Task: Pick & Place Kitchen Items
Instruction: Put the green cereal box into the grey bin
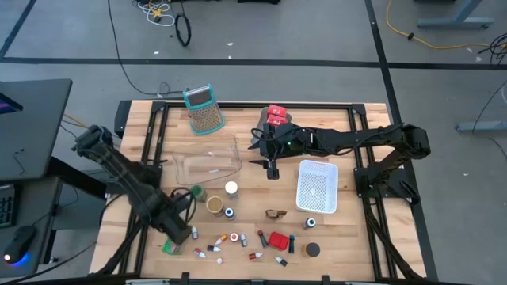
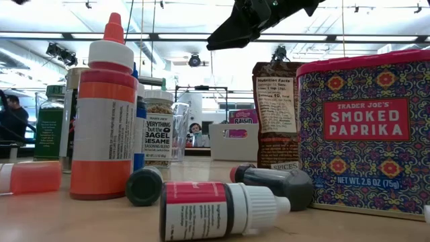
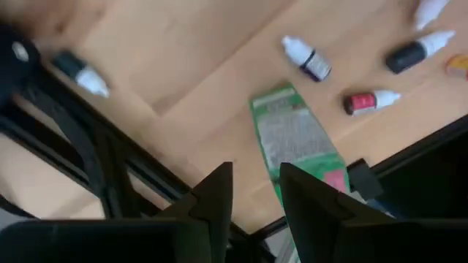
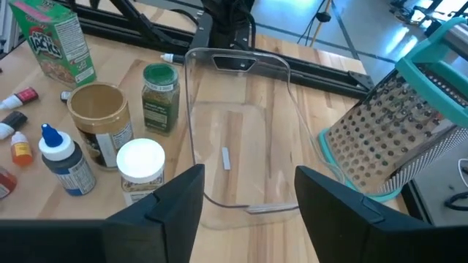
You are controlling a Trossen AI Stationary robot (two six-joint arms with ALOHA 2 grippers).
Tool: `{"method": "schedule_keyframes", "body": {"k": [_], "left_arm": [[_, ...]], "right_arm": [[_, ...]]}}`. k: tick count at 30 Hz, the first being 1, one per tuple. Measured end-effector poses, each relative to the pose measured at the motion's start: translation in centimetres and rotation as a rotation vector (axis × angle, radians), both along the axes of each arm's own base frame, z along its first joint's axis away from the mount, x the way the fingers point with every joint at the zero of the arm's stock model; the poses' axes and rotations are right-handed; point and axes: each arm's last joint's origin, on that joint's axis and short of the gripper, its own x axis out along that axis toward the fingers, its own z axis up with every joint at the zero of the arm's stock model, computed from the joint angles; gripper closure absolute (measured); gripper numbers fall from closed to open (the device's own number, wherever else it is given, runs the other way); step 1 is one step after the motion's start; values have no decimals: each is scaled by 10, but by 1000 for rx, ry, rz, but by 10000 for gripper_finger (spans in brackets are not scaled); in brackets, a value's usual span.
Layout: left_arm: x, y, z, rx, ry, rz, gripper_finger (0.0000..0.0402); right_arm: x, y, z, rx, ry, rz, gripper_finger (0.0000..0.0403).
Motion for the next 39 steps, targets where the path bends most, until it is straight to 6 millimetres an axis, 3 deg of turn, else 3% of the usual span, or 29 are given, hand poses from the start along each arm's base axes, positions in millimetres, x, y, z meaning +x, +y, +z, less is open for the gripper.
{"method": "schedule_keyframes", "body": {"k": [6,16,31,39], "left_arm": [[-15,-28,1,-4,-135,45,289],[-40,-46,2,49,-246,162,290],[-45,-51,2,43,-271,206,290],[-44,-72,-9,-42,-236,192,290]], "right_arm": [[0,0,0,0,0,0,179],[0,0,0,1,1,1,179],[0,0,0,1,1,2,179],[0,0,0,-1,4,3,179]]}}
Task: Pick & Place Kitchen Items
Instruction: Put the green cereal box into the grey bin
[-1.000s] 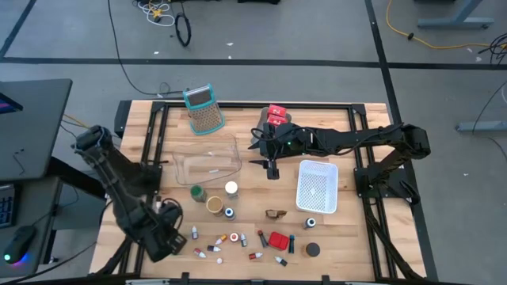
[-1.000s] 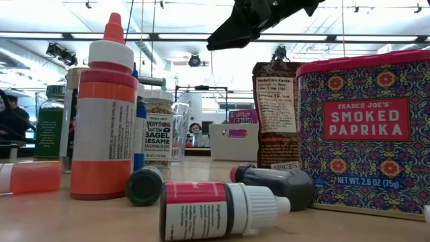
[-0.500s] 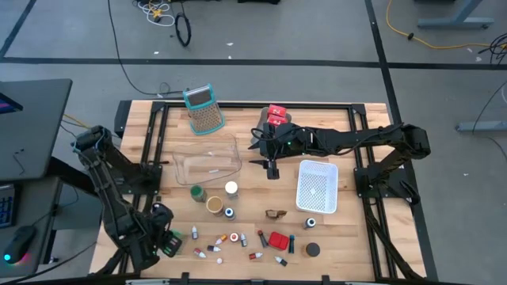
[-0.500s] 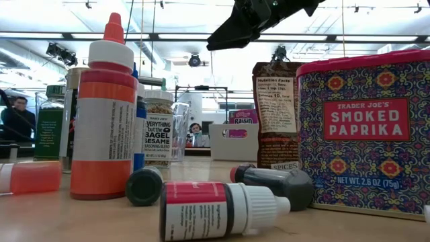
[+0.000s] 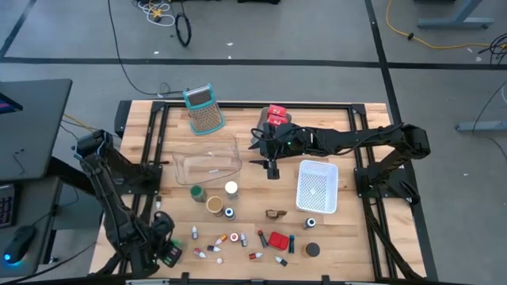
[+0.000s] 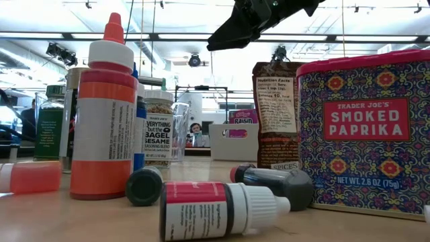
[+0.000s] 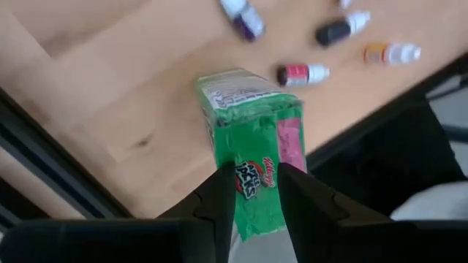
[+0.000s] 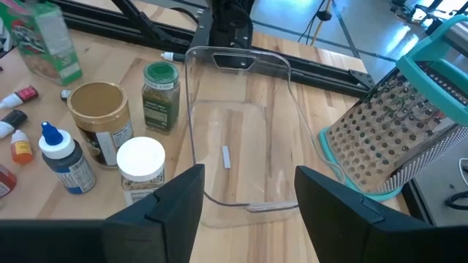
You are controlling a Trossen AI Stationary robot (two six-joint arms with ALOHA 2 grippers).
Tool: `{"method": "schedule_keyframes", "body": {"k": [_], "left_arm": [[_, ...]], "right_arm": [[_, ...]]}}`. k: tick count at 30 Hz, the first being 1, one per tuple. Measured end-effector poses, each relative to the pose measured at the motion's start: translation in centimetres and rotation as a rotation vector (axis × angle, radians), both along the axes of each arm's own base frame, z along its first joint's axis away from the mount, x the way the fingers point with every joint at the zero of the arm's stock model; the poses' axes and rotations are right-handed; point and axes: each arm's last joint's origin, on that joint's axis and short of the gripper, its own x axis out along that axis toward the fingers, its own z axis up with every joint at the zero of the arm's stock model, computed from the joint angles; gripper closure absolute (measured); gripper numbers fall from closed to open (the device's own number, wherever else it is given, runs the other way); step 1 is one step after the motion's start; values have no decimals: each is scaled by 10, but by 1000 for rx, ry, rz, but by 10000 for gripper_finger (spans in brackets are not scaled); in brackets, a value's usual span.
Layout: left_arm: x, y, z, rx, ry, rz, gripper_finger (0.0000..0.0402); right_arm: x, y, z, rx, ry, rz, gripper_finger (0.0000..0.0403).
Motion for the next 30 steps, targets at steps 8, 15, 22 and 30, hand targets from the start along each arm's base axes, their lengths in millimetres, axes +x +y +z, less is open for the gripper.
{"method": "schedule_keyframes", "body": {"k": [8,15,22,30], "left_arm": [[-3,3,2,35,-2,-55,290],[-2,2,25,17,-18,-49,290],[-10,-11,17,-4,29,-191,305],[-17,-22,7,41,20,-227,347]], "right_arm": [[0,0,0,-1,-4,1,179],[0,0,1,-2,-10,0,179],[1,0,1,1,-11,5,179],[1,0,1,8,-11,2,179]]}}
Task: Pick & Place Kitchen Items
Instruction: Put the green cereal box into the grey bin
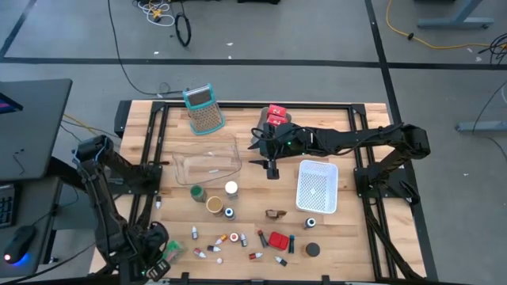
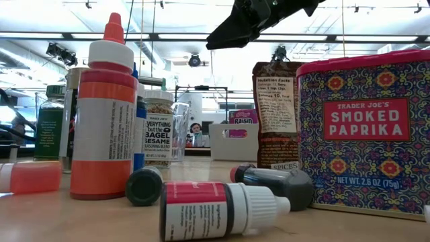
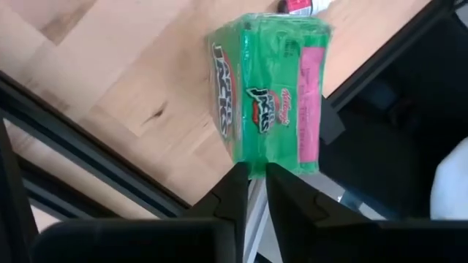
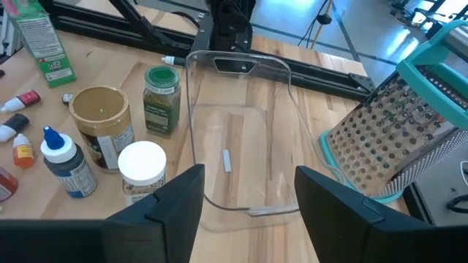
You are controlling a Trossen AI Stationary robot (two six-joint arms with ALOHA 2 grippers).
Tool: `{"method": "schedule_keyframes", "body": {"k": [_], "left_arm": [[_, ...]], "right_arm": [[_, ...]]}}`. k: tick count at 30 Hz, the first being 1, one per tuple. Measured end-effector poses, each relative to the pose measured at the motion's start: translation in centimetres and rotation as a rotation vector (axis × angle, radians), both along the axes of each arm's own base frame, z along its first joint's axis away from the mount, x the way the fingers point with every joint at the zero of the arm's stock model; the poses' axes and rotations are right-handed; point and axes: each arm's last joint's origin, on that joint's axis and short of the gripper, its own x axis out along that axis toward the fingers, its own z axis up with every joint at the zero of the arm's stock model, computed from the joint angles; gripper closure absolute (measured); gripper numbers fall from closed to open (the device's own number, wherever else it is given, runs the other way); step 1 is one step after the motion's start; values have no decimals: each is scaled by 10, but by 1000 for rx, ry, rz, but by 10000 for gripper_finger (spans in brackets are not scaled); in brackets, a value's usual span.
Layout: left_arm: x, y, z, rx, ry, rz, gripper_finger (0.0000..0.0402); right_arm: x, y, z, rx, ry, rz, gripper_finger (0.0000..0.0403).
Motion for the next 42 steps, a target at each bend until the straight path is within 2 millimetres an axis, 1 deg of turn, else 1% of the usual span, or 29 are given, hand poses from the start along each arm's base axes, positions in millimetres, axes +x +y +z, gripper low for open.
{"method": "schedule_keyframes", "body": {"k": [4,7,13,19,23,27,35,38,42], "left_arm": [[0,0,-1,14,-1,11,350],[0,1,-1,20,-1,25,345],[1,2,-1,40,-43,34,317],[2,2,-1,63,-78,-3,281],[4,4,-1,100,-130,-26,266],[4,4,-1,112,-141,-56,265],[2,8,-2,153,-114,-79,283],[3,11,-2,179,-122,-64,282],[5,12,-2,197,-134,-113,275]], "right_arm": [[1,0,1,1,-13,-1,179],[1,0,2,11,-22,-6,179],[1,0,2,12,-23,-7,179],[1,0,2,12,-23,-7,179],[1,0,2,11,-23,-7,179],[1,0,2,12,-23,-7,179],[1,0,2,11,-22,-7,179],[1,0,2,11,-21,-7,179],[1,0,2,11,-21,-7,179]]}}
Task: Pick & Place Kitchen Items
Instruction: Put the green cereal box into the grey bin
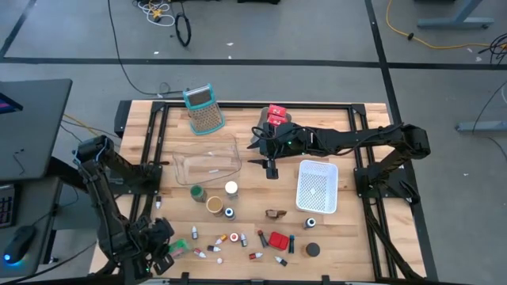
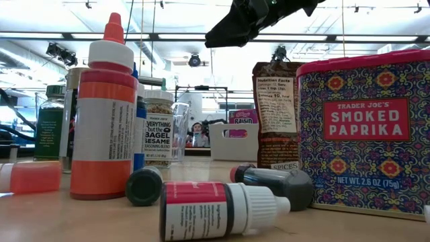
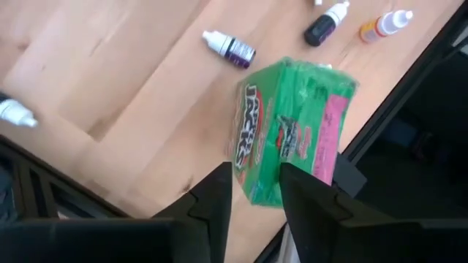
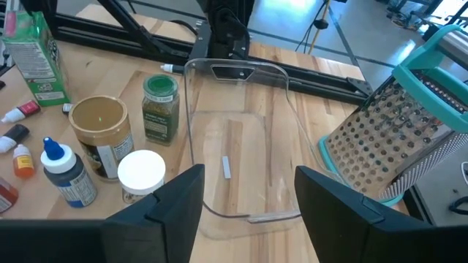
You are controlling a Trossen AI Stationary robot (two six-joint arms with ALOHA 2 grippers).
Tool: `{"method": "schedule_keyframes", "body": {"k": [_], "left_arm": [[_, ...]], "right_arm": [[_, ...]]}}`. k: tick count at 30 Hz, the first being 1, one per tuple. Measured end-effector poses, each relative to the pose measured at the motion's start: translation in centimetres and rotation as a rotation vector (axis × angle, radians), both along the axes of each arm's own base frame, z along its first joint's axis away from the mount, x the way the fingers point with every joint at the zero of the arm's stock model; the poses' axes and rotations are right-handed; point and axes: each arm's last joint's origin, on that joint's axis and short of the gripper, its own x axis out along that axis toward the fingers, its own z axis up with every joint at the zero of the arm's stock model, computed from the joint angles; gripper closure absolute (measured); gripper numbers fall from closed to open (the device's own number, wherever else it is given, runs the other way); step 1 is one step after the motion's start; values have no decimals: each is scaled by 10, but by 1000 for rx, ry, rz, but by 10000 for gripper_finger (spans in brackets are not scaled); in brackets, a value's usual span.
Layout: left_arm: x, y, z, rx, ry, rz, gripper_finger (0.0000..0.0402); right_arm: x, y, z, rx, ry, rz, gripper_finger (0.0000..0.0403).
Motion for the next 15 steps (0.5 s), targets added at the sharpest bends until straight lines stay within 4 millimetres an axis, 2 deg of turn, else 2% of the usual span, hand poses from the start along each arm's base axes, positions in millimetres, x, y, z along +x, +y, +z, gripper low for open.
{"method": "schedule_keyframes", "body": {"k": [15], "left_arm": [[0,-1,0,-11,5,5,287]], "right_arm": [[0,0,0,0,0,0,179]]}}
